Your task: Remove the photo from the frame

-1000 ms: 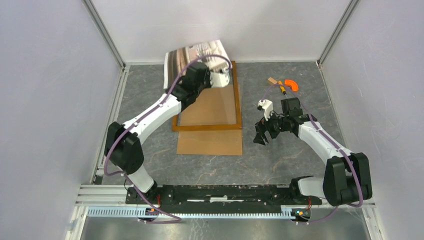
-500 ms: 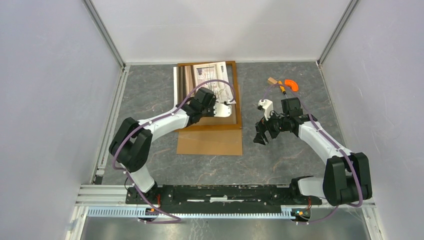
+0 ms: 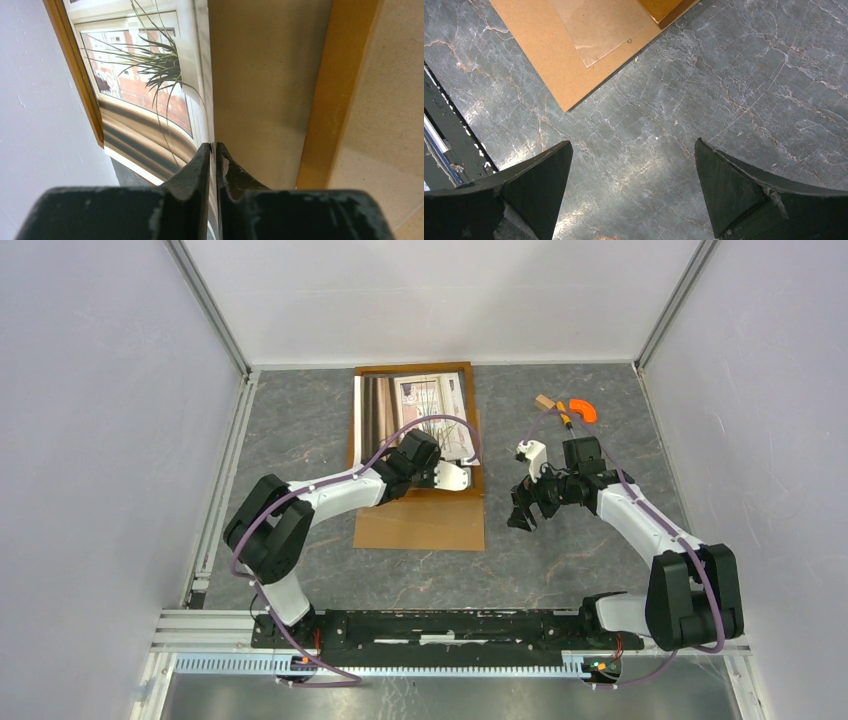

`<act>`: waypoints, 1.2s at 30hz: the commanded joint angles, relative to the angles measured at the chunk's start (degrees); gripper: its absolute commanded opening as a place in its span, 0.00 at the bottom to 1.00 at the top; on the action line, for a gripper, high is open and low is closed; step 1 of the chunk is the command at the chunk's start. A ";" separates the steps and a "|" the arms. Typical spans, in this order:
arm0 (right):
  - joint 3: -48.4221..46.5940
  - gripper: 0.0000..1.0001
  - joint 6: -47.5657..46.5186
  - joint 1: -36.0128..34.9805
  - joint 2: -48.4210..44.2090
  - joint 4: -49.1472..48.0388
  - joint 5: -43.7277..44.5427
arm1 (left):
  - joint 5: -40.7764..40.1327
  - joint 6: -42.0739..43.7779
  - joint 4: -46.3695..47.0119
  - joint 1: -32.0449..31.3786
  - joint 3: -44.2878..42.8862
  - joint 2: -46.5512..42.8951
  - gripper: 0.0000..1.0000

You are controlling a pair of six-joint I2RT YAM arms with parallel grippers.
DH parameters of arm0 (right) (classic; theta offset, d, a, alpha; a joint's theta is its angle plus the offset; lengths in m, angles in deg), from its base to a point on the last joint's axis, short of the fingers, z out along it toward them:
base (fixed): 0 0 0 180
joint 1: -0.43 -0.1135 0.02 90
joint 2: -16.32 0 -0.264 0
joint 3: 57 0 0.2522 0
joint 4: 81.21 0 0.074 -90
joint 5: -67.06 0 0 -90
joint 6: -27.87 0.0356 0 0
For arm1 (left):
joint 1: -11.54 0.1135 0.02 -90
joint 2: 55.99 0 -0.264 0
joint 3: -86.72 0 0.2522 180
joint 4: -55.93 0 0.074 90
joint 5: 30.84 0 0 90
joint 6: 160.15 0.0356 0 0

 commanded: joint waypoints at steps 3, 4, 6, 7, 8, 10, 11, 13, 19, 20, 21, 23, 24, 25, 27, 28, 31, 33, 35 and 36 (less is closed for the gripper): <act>0.31 0.98 -0.31 0.26 -0.23 -1.09 -1.46 | 1.80 0.24 -3.69 -0.34 0.56 -4.38 0.34; 0.33 0.98 -0.31 0.33 -0.23 -1.05 -1.55 | 3.04 0.51 -5.44 -0.34 0.54 -5.47 0.40; 0.33 0.98 -0.31 0.30 -0.31 -1.16 -1.47 | 4.56 0.66 -8.79 -0.42 0.49 -7.06 0.51; 0.33 0.98 -0.31 0.26 -0.36 -1.05 -1.51 | 5.11 0.64 -10.98 -0.47 0.20 -7.61 0.58; 0.40 0.98 -0.31 0.39 -0.45 -1.07 -1.38 | 5.32 0.69 -12.96 -0.43 0.00 -8.24 0.65; 0.42 0.98 -0.31 0.37 -0.74 -0.94 -1.22 | 5.91 0.12 -16.78 -0.43 -0.74 -9.76 0.78; 0.42 0.98 -0.31 0.37 -0.90 -0.87 -1.13 | 6.55 -0.41 -19.09 -0.43 -1.45 -10.70 0.84; 0.33 0.98 -0.39 0.36 -1.30 -0.73 -0.94 | 8.40 -2.44 -24.25 -0.43 -3.08 -13.00 0.99; -2.33 0.98 -1.21 0.38 -1.84 1.25 -0.38 | 12.18 -11.52 -35.73 0.17 -9.39 -18.95 1.00; -3.36 0.98 -1.50 0.38 -1.85 1.87 -0.18 | 13.51 -13.28 -37.53 0.63 -10.68 -19.96 1.00; -4.37 0.98 -1.70 0.36 -1.98 2.45 0.22 | 14.43 -15.57 -38.72 1.31 -12.12 -21.00 1.00; -7.07 0.98 -2.22 0.37 -2.00 3.61 1.23 | 15.66 -19.78 -40.52 2.77 -14.67 -22.72 1.00; -8.88 0.98 -2.49 0.39 -2.07 4.27 1.95 | 15.94 -22.19 -41.04 3.89 -15.96 -23.46 1.00; -10.51 0.98 -2.72 0.43 -2.08 4.86 2.50 | 15.91 -24.22 -41.17 5.08 -17.00 -24.20 1.00; -14.65 0.98 -3.03 0.65 -2.15 5.77 3.44 | 17.59 -29.06 -41.49 8.77 -19.73 -25.11 1.00; -16.31 0.98 -3.03 0.78 -2.08 6.07 3.95 | 19.43 -32.14 -41.68 12.02 -21.15 -25.51 1.00; -21.25 0.98 -3.49 1.48 -1.99 6.52 6.11 | 27.06 -39.44 -41.89 22.78 -23.22 -26.69 1.00; -23.27 0.98 -3.71 2.85 -1.84 6.11 7.19 | 30.66 -43.30 -40.48 30.83 -22.12 -27.67 1.00; -24.87 0.98 -4.17 5.02 -1.05 5.74 7.76 | 31.63 -45.32 -39.56 37.65 -20.18 -27.93 1.00; -25.27 0.98 -4.33 6.34 -0.66 5.42 7.66 | 31.96 -45.80 -39.32 40.13 -19.30 -27.75 1.00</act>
